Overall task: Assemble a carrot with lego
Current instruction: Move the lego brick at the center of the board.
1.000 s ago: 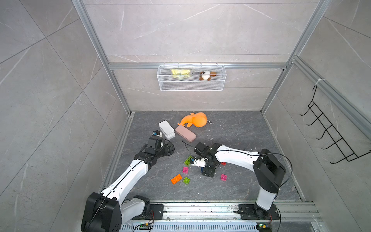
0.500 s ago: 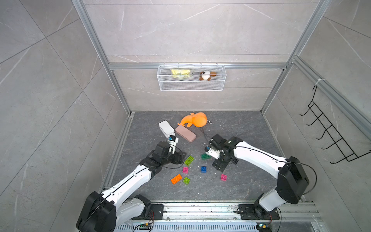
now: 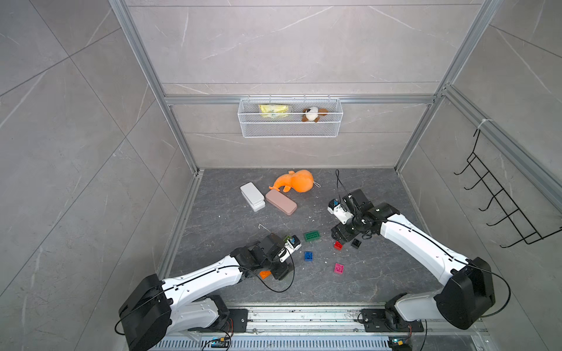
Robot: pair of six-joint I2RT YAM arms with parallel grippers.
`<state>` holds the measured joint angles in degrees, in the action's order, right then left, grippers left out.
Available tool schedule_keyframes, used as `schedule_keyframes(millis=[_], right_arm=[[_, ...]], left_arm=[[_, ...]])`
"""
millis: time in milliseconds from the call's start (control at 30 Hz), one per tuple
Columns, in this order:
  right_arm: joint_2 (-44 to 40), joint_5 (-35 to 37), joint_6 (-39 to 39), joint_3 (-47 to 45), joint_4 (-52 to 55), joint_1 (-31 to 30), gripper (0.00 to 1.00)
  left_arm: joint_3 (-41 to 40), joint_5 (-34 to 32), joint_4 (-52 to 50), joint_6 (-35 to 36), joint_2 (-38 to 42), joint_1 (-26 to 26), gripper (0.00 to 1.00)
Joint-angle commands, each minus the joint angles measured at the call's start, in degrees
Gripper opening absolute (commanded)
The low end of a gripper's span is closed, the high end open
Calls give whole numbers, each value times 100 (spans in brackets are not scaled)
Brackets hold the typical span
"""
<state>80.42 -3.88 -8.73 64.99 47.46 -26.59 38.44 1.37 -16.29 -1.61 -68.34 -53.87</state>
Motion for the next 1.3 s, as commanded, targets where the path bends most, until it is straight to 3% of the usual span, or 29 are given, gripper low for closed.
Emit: schedule_keyframes(millis=[0,100,200,267,333,400,533,667,767,967,1100,1267], right_arm=[[-235,-69,383,-91,-149,244,79],[-431,-667,551,-166,-308,784,79],[-476,-1177,708,-139,-329,1302,79],[-416,-1297,744,-89,-214,1457,79],[-359,-1254,745,-92,-133,1492,79],[-322,-1293,780,-162,-178,1508,79],[-248,-1486,877,-257,-301,1509,78],[-160,-1561,865,-242,-345,1512,78],[-59,-1631,843,-201,-351,1514,78],[0,-1798,907,-346,-496,1505,78],[25,-1874,917,-397,-488,1509,78],[74,-1982,957,-408,-541,1508,78]], left_arm=[[512,-489,562,-1124,-551,-273,66],[577,-850,954,-78,-955,-1092,67],[764,-845,653,469,-1263,-1190,67],[1094,-1222,-94,484,-1534,-1188,66],[1449,-1608,-701,-23,-1767,-1186,66],[1716,-1712,-983,-997,-1903,-1187,66],[2009,-1544,-1653,-3693,-2142,-1188,65],[1852,-1618,-2503,-4855,-2127,-1229,65],[1544,-1677,-2504,-5103,-1758,-1214,65],[1459,-1464,-2499,-4585,-2072,-1058,67],[1469,-1711,-2511,-4441,-2003,-939,67],[1318,-1401,-2158,-4192,-1935,-752,58]])
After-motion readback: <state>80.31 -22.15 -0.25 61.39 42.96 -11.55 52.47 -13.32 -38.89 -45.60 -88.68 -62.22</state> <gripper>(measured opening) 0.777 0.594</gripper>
